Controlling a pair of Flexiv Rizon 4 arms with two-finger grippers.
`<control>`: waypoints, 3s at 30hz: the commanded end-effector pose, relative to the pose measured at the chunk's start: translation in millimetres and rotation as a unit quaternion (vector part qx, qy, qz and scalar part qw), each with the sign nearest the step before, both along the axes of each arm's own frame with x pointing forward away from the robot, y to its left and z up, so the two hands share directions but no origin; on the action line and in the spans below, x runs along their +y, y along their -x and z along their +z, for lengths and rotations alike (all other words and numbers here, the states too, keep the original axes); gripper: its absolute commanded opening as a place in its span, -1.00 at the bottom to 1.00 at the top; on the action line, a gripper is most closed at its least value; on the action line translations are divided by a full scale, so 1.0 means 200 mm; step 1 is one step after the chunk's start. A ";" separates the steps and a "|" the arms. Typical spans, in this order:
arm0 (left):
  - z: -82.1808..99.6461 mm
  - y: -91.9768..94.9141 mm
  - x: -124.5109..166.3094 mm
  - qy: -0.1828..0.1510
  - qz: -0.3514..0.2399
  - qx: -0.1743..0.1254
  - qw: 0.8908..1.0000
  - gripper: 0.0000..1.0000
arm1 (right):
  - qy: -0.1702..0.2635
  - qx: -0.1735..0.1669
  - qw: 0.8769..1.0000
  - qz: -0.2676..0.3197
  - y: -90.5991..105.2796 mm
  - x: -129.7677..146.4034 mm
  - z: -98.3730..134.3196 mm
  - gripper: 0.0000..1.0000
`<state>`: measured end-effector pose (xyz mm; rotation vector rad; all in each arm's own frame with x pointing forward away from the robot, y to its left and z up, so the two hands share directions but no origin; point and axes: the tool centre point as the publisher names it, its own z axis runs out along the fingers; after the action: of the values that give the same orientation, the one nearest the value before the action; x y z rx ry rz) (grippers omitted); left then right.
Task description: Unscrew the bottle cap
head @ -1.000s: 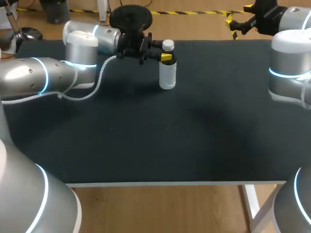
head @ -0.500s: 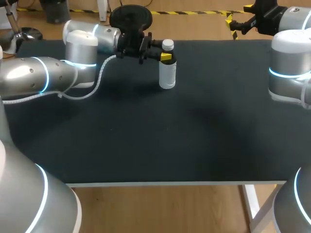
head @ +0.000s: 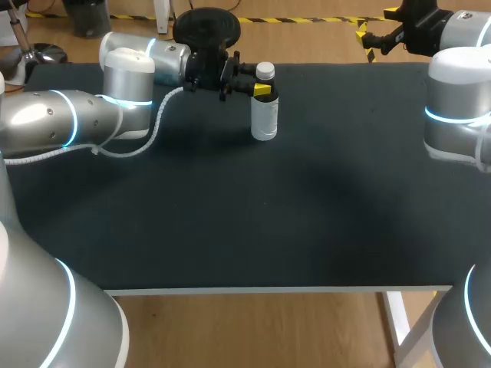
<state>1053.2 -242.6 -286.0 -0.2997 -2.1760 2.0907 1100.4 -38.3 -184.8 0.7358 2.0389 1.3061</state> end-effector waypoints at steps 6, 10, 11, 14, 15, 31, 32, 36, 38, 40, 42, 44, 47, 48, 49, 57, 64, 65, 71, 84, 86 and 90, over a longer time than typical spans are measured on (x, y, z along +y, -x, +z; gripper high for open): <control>-0.01 -0.02 -0.01 0.002 -0.006 0.001 1.000 -1.00 | -0.017 0.029 0.990 0.137 0.06 0.09 -0.02 1.00; -0.01 -0.02 -0.01 0.002 -0.006 0.001 1.000 -1.00 | -0.031 0.052 0.978 0.200 0.10 0.14 -0.04 1.00; -0.01 -0.02 -0.01 0.002 -0.006 0.001 1.000 -1.00 | -0.034 0.056 0.976 0.209 0.11 0.16 -0.05 1.00; -0.01 -0.02 -0.01 0.002 -0.006 0.001 1.000 -1.00 | -0.037 0.060 0.970 0.233 0.14 0.21 -0.06 1.00; -0.01 -0.02 -0.01 0.002 -0.006 0.001 1.000 -1.00 | -0.039 0.064 0.968 0.241 0.15 0.23 -0.06 1.00; -0.01 -0.02 -0.01 0.002 -0.006 0.001 1.000 -1.00 | -0.029 0.080 0.954 0.287 0.27 0.42 -0.11 1.00; -0.01 -0.02 -0.01 0.002 -0.006 0.001 1.000 -1.00 | -0.029 0.080 0.954 0.287 0.27 0.42 -0.11 1.00; -0.01 -0.02 -0.01 0.002 -0.006 0.001 1.000 -1.00 | -0.029 0.080 0.954 0.287 0.27 0.42 -0.11 1.00; -0.01 -0.02 -0.01 0.002 -0.006 0.001 1.000 -1.00 | -0.029 0.080 0.954 0.287 0.27 0.42 -0.11 1.00; -0.01 -0.02 -0.01 0.002 -0.006 0.001 1.000 -1.00 | -0.029 0.080 0.954 0.287 0.27 0.42 -0.11 1.00; -0.01 -0.02 -0.01 0.002 -0.006 0.001 1.000 -1.00 | -0.029 0.080 0.954 0.287 0.27 0.42 -0.11 1.00; -0.01 -0.02 -0.01 0.002 -0.006 0.001 1.000 -1.00 | -0.029 0.080 0.954 0.287 0.27 0.42 -0.11 1.00; -0.01 -0.02 -0.01 0.002 -0.006 0.001 1.000 -1.00 | -0.031 0.082 0.954 0.287 0.26 0.45 -0.12 1.00; -0.01 -0.02 -0.01 0.002 -0.006 0.001 1.000 -1.00 | -0.033 0.083 0.950 0.301 0.26 0.48 -0.13 1.00; -0.01 -0.02 -0.01 0.002 -0.006 0.001 1.000 -1.00 | -0.032 0.082 0.948 0.305 0.27 0.51 -0.14 1.00; -0.01 -0.02 -0.01 0.002 -0.006 0.001 1.000 -1.00 | -0.049 0.076 0.943 0.321 0.28 0.64 -0.17 1.00; -0.01 -0.02 -0.01 0.002 -0.006 0.001 1.000 -1.00 | -0.058 0.088 0.940 0.324 0.30 0.74 -0.23 1.00; -0.01 -0.02 -0.01 0.002 -0.006 0.001 1.000 -1.00 | -0.061 0.089 0.941 0.321 0.30 0.75 -0.23 1.00; -0.01 -0.02 -0.01 0.002 -0.006 0.001 1.000 -1.00 | -0.068 0.092 0.946 0.304 0.31 0.81 -0.26 1.00; -0.01 -0.02 -0.01 0.002 -0.006 0.001 1.000 -1.00 | -0.102 0.092 0.937 0.322 0.30 1.01 -0.33 1.00; -0.01 -0.02 -0.01 0.002 -0.006 0.001 1.000 -1.00 | -0.106 0.089 0.935 0.326 0.30 1.03 -0.34 1.00; -0.01 -0.02 -0.01 0.002 -0.006 0.001 1.000 -1.00 | -0.109 0.084 0.934 0.330 0.30 1.06 -0.34 1.00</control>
<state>1053.5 -243.0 -286.4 -0.3000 -2.1749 2.0917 1036.0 169.1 -249.0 0.2550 2.4196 1.9074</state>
